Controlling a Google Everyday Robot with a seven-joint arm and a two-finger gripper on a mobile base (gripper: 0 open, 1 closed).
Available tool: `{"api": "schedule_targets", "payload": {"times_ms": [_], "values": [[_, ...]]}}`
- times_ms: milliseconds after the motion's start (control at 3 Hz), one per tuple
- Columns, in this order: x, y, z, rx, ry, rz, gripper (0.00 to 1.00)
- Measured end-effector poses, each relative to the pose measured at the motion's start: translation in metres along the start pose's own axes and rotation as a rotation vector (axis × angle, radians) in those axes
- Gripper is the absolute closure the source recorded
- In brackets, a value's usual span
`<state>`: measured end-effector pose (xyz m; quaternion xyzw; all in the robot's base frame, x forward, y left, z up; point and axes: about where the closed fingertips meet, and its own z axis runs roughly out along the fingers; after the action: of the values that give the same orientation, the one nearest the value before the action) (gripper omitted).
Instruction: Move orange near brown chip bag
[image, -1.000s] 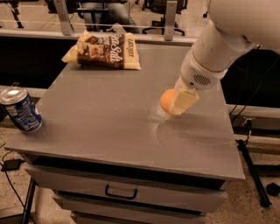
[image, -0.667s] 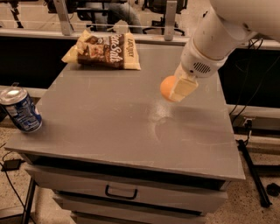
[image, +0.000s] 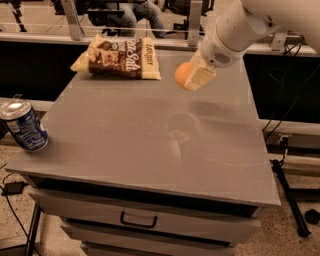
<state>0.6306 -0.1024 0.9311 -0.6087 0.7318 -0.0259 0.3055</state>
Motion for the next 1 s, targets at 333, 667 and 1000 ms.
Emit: {"api": "schedule_targets", "payload": {"times_ms": [333, 667, 1000], "values": [[-0.024, -0.03, 0.023, 0.022, -0.099, -0.048, 1.0], [-0.05, -0.059, 0.044, 0.051, -0.217, -0.085, 1.0], [-0.052, -0.058, 0.046, 0.044, -0.224, -0.086, 1.0]]}}
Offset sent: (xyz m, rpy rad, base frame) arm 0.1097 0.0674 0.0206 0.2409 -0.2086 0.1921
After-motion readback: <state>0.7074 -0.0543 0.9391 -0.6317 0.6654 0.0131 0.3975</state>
